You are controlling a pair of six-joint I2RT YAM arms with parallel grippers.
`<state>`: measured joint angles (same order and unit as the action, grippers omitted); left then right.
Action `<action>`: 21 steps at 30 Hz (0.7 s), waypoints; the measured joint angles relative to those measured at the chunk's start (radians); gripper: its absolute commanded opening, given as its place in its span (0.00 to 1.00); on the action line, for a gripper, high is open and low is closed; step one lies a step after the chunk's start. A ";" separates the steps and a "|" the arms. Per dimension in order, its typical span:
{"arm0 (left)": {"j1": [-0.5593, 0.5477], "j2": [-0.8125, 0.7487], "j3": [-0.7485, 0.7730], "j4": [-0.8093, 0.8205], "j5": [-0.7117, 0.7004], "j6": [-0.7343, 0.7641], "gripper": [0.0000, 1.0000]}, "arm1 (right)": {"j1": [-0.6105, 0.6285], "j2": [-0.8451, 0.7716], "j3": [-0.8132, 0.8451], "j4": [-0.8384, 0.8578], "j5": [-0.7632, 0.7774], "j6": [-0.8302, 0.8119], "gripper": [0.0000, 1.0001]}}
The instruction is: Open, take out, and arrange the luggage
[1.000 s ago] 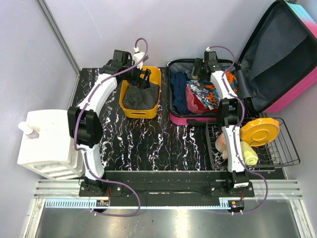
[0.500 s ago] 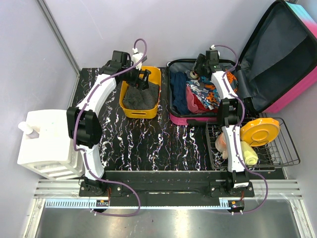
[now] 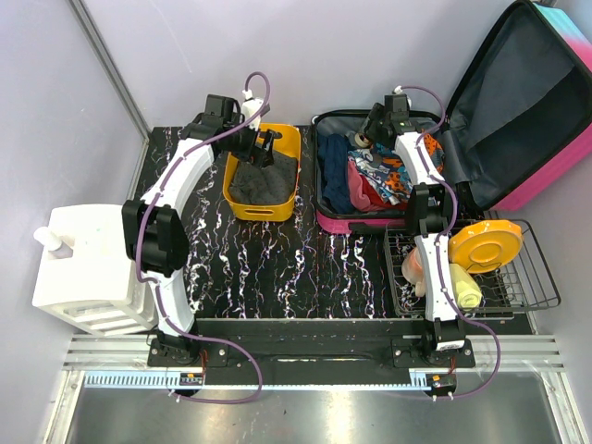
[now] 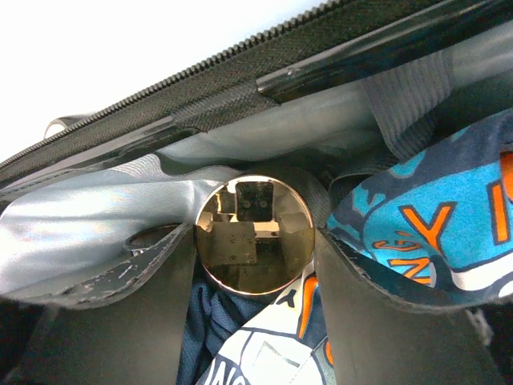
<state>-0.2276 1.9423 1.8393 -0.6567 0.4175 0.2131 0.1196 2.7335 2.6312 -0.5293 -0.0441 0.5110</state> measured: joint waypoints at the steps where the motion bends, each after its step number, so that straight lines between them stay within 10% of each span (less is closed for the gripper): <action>1: 0.001 -0.001 0.000 0.000 0.000 0.000 0.96 | 0.000 0.000 0.000 -0.002 0.001 -0.002 0.56; 12: 0.004 -0.005 0.000 -0.001 0.000 0.001 0.96 | -0.001 -0.018 -0.035 0.021 -0.003 -0.055 0.19; 21: 0.005 -0.044 -0.014 0.000 0.001 0.006 0.96 | -0.007 -0.124 -0.269 0.227 -0.068 -0.164 0.07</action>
<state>-0.2230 1.8984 1.8252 -0.6571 0.4183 0.2192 0.1123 2.6099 2.3619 -0.3027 -0.1116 0.3470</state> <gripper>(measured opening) 0.955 0.595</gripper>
